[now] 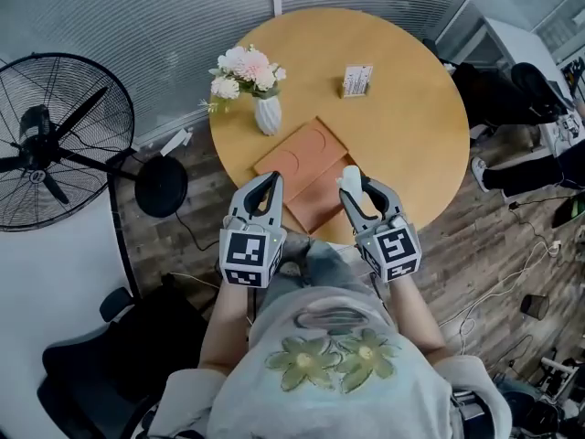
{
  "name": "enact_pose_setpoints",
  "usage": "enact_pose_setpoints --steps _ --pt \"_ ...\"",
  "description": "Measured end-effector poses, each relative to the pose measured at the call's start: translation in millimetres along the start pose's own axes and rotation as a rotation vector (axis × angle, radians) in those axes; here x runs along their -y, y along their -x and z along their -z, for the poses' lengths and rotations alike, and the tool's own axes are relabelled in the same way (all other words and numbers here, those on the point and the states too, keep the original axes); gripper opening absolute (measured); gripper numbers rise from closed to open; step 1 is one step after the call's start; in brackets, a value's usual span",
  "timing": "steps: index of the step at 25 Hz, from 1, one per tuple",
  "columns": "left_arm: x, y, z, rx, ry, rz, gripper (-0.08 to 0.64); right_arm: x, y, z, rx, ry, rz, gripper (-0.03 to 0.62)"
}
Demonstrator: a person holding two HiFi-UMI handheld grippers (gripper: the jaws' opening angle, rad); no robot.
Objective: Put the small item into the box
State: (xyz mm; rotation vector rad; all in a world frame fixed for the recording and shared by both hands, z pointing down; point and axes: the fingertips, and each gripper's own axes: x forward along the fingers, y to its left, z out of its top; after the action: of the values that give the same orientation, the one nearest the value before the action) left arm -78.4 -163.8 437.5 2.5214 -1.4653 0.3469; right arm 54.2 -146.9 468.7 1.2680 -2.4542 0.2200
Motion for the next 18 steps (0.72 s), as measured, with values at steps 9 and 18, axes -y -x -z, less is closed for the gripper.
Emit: enact_pose_setpoints --steps 9,18 --pt "1 1 6 -0.009 0.014 -0.023 0.002 3 -12 26 -0.090 0.039 -0.036 0.156" --pt "-3 -3 16 -0.030 0.029 -0.035 0.002 4 -28 39 -0.139 0.070 -0.074 0.156"
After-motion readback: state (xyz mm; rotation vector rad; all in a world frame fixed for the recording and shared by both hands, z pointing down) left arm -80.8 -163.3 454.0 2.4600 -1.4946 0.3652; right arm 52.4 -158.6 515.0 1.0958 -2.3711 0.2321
